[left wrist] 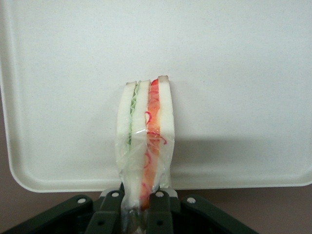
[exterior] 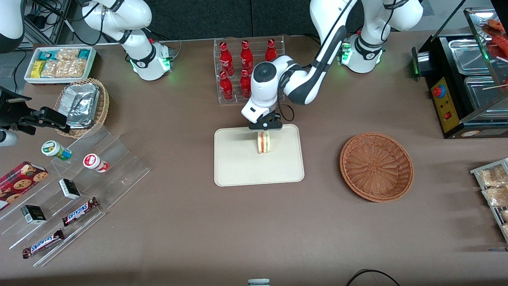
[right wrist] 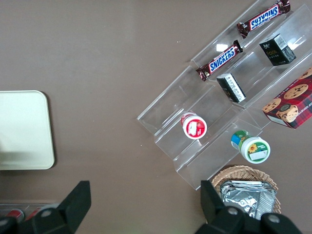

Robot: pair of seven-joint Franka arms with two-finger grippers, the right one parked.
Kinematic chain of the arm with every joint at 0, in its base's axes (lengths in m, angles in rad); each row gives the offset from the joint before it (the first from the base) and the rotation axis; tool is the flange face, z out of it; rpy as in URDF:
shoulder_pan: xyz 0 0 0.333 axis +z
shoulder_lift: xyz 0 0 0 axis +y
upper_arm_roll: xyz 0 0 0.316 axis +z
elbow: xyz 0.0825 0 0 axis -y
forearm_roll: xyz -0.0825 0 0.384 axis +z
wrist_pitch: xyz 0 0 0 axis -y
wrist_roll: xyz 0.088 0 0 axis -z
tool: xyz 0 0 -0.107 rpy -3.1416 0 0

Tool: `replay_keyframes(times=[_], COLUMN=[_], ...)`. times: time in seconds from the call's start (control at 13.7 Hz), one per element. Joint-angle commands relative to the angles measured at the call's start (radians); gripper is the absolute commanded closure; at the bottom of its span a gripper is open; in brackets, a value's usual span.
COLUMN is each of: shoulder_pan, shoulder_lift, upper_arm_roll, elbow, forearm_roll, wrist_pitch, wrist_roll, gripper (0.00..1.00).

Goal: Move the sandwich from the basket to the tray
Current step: 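Lower the sandwich onto the cream tray and open the left gripper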

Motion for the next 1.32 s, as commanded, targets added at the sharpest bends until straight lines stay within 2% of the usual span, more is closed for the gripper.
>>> replay_keyframes(times=[0.0,0.73,0.8,0.88,0.95,1.1,1.24], shoulder_pan=[-0.028,-0.022,-0.019,-0.019,-0.019,-0.014,-0.007], shoulder_lift=[0.035,0.103,0.106,0.107,0.107,0.091,0.025], upper_arm_roll=[0.020,0.029,0.027,0.029,0.027,0.029,0.036], elbow=[0.030,0.111,0.114,0.114,0.117,0.117,0.137], forearm_roll=[-0.003,0.043,0.042,0.043,0.043,0.045,0.046], wrist_pitch=[0.038,0.038,0.038,0.038,0.038,0.012,-0.110], wrist_roll=[-0.032,-0.035,-0.041,-0.050,-0.047,-0.043,-0.043], gripper=[1.00,1.00,0.86,0.40,0.00,0.00,0.00])
